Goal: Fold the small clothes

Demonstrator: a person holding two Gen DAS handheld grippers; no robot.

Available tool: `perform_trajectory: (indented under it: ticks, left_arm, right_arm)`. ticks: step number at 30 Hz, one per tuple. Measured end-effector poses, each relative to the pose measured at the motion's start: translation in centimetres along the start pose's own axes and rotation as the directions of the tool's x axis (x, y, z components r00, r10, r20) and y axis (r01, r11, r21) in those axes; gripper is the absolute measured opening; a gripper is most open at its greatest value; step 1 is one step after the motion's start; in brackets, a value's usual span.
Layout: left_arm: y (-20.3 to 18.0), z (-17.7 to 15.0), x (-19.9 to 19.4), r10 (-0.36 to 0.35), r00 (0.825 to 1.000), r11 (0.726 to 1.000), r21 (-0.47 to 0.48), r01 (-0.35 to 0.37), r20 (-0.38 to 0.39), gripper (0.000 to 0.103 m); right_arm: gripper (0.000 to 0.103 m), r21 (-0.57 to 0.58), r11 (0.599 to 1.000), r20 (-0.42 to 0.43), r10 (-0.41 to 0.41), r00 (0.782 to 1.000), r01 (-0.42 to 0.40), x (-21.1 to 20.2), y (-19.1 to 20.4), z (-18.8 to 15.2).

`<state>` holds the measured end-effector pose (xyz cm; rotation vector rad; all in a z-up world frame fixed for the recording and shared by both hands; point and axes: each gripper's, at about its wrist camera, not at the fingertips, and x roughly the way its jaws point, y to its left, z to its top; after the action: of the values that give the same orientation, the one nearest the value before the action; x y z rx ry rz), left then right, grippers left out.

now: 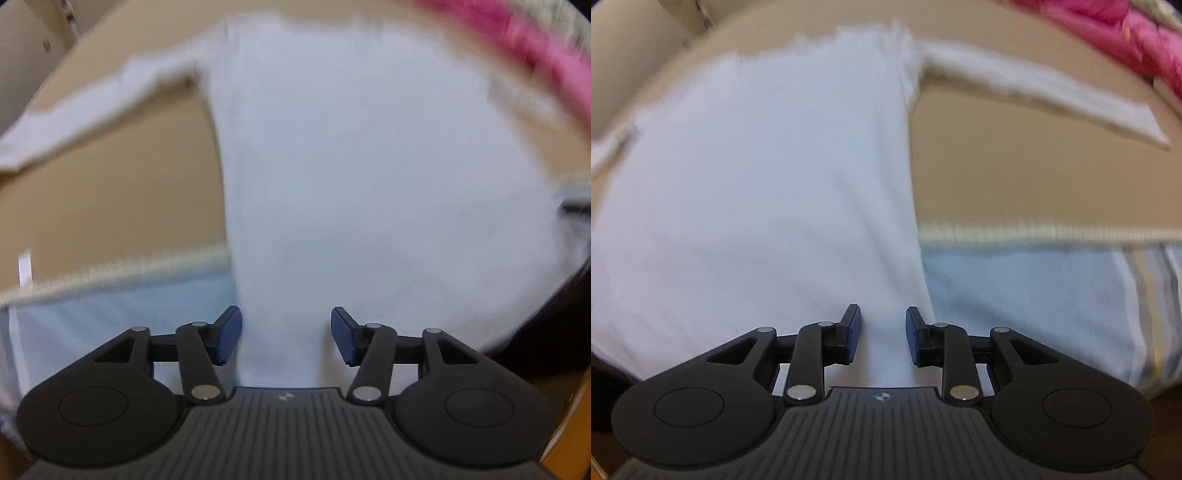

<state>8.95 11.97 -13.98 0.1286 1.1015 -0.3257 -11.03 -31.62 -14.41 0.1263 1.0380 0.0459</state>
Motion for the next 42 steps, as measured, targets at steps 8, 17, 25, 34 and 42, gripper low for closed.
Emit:
perform_trajectory:
  ticks: [8,17,25,34,42]
  left_arm:
    - [2.0,2.3,-6.1,0.130,0.917,0.985,-0.153,-0.076,0.377,0.059]
    - [8.3,8.7,-6.2,0.318,0.885,0.931,-0.288,-0.224,0.341,0.059]
    - [14.3,12.1,-5.4,0.400,0.863,0.887,-0.368,-0.280,0.309,0.059]
    - [21.3,13.6,-2.5,0.430,0.865,0.835,-0.477,-0.273,0.258,0.059]
    - [30.4,11.0,-1.7,0.470,0.854,0.691,-0.694,-0.200,0.222,0.058]
  right_arm:
    - [0.034,0.056,0.995,0.418,0.054,0.907,-0.085,-4.7,-0.2,4.1]
    - [0.039,-0.034,0.995,0.477,0.095,0.874,-0.089,-4.4,0.8,10.9]
    - [0.048,-0.102,0.994,0.514,0.082,0.854,-0.034,-2.9,1.1,15.6]
    - [0.046,-0.047,0.992,0.402,0.124,0.907,-0.115,2.5,1.4,17.4]
    - [0.027,-0.049,0.994,0.429,0.106,0.897,-0.094,4.2,1.7,18.1]
